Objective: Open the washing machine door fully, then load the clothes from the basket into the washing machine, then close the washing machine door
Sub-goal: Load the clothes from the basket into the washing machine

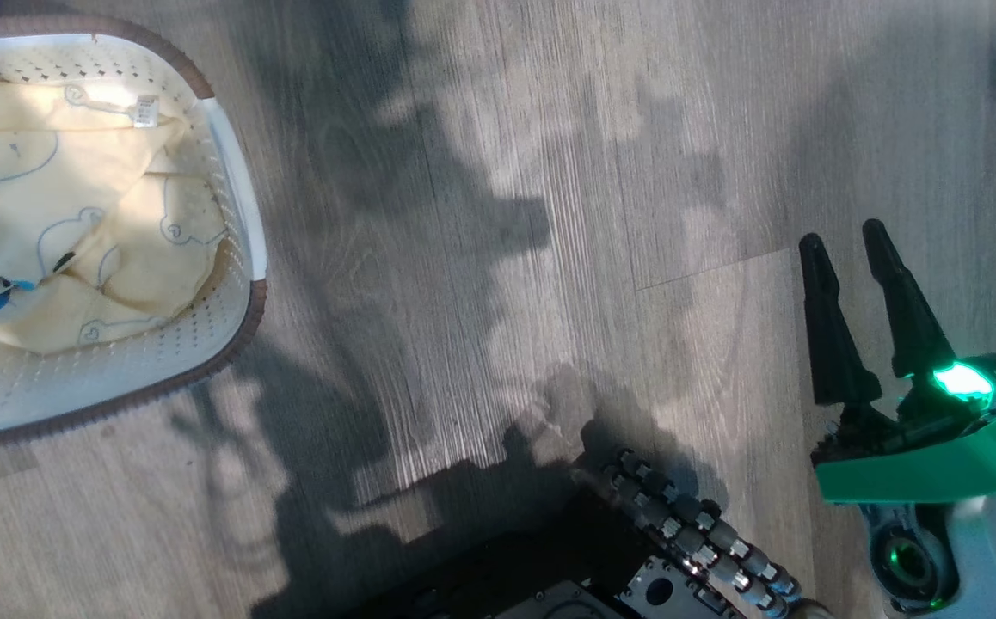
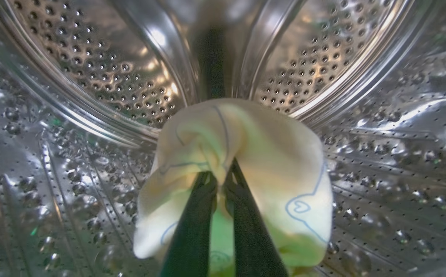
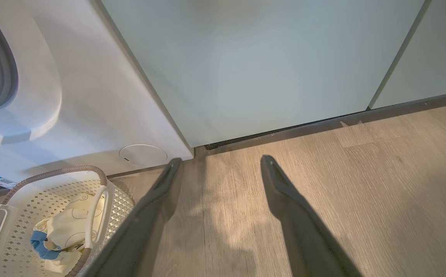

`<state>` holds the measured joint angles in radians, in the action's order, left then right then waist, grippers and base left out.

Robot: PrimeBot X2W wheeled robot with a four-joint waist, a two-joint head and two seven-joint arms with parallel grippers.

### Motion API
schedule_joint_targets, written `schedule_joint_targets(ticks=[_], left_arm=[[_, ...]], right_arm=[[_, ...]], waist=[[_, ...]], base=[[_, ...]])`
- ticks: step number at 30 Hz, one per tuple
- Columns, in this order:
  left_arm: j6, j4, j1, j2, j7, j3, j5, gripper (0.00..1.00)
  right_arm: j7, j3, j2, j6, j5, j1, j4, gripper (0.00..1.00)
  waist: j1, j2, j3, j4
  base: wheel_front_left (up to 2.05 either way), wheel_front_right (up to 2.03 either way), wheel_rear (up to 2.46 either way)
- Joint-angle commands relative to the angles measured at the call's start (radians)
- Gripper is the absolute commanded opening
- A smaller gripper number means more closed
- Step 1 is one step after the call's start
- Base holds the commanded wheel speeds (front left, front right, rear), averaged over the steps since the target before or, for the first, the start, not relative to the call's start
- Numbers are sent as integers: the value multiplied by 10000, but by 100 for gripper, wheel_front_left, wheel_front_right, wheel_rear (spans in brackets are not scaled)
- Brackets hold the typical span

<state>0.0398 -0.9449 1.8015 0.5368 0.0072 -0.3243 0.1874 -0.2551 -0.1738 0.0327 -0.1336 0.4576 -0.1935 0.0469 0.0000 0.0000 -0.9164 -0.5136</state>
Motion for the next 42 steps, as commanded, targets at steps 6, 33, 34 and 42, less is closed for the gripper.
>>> schedule_joint_targets(ticks=[6, 33, 34, 42], left_arm=[[-181, 291, -117, 183, 747, 105, 243, 0], [-2150, 6693, -8111, -136, -883, 1052, 1755, 100], [-2264, 7155, -8562, -209, -934, 1101, 1856, 100], [-3632, 10391, -12257, -605, -1489, 996, 1606, 100]], right_arm=[[-66, -250, 175, 29, 138, -66, 105, 100], [-66, 1418, 175, 29, -991, 293, 155, 100], [-66, 1465, 175, 29, -1082, 327, 159, 100], [-67, 1607, 175, 29, -1794, 599, 204, 100]], waist=[[0, 0, 120, 0], [0, 0, 2544, 1462], [0, 0, 2637, 1554], [0, 0, 3338, 2336]], base=[[0, 0, 0], [0, 0, 0], [0, 0, 0], [0, 0, 0]])
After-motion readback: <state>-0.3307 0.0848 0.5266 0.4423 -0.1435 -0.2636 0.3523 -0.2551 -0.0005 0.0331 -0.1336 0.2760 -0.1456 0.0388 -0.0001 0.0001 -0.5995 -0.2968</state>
